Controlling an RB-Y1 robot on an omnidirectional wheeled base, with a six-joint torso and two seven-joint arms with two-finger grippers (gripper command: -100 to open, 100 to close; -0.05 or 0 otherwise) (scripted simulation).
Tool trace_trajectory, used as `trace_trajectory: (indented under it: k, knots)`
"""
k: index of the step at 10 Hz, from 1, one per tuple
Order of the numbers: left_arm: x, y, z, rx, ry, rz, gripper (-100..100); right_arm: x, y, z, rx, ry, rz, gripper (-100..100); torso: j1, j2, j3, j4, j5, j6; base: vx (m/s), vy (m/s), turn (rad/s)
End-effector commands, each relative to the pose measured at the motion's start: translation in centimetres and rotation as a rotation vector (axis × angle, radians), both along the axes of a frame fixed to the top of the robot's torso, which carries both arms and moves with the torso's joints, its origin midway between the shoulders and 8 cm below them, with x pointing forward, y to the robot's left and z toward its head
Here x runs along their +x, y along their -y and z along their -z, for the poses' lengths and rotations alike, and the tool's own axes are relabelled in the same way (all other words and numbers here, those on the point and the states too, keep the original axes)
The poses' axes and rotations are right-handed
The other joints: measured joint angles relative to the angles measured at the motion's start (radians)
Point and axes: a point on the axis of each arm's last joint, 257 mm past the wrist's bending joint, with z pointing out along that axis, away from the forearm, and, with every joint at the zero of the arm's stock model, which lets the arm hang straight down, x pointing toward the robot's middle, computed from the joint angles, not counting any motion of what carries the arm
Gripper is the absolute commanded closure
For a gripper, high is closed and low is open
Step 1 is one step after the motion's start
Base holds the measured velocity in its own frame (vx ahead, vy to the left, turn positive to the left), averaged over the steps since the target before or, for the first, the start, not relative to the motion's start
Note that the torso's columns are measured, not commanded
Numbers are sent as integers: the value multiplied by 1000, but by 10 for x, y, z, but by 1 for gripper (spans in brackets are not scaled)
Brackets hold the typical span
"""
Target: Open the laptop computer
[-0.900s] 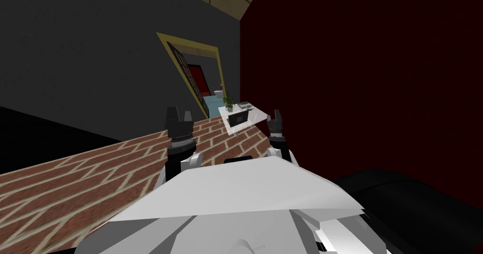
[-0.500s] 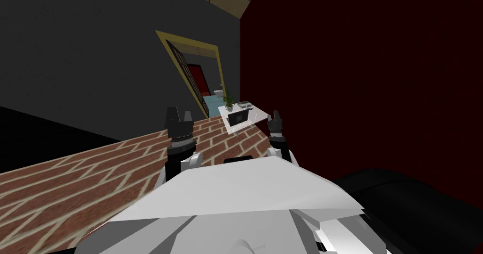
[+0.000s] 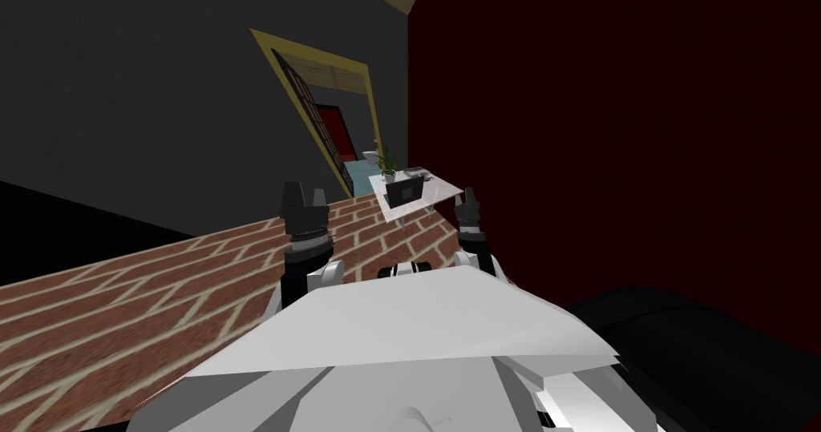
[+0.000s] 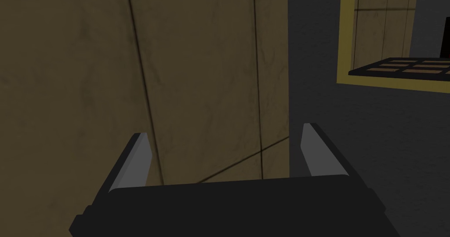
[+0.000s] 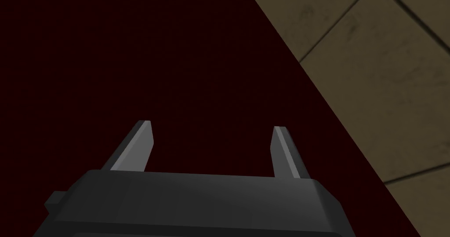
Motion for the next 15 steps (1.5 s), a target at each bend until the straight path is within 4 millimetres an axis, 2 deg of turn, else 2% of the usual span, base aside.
trace_trajectory:
  k: [1,3,8,15]
  knots:
    - [0,0,0,0,0,0,0,2,-6,3,-78,-16,-4,-100,0,74,-148,74,0,0,21,44,17]
    - [0,0,0,0,-1,0,0,4,-12,7,-173,-33,2,-100,4,115,-237,116,1,0,32,95,16]
    - [0,0,0,0,-1,0,0,9,-26,23,-493,-72,50,-100,1,120,-242,120,0,0,48,137,20]
    - [0,0,0,0,-1,0,0,14,-34,48,-883,-91,129,-100,0,120,-242,121,0,0,35,133,16]
